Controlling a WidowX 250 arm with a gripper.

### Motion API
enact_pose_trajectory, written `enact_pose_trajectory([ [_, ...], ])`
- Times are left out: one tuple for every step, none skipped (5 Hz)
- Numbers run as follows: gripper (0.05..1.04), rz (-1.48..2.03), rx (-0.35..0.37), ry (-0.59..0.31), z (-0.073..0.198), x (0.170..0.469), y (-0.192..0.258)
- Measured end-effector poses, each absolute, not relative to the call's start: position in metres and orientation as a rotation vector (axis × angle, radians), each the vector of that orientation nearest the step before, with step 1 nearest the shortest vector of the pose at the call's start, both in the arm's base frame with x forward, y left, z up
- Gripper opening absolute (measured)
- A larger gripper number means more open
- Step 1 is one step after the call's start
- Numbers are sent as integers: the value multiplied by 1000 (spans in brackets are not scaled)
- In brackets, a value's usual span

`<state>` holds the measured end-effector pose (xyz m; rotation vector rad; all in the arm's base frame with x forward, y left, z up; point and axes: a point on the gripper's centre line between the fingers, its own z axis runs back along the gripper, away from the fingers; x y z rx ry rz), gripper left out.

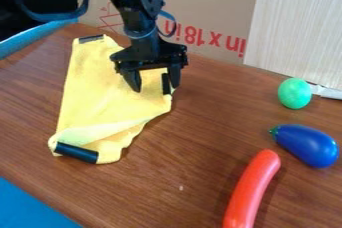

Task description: Unfold the cloth from top right to bottom left

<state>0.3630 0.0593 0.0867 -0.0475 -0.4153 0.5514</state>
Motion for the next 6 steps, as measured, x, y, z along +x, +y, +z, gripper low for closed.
enact_pose_trajectory([
  [999,569,-52,-399,87,370,57],
  [999,581,-58,-402,89,376,54],
  [975,584,-38,-387,82,378,51],
  [847,574,-22,-378,76,379,48],
  [545,584,-25,-389,76,381,48],
  [269,578,-36,-386,76,381,46],
])
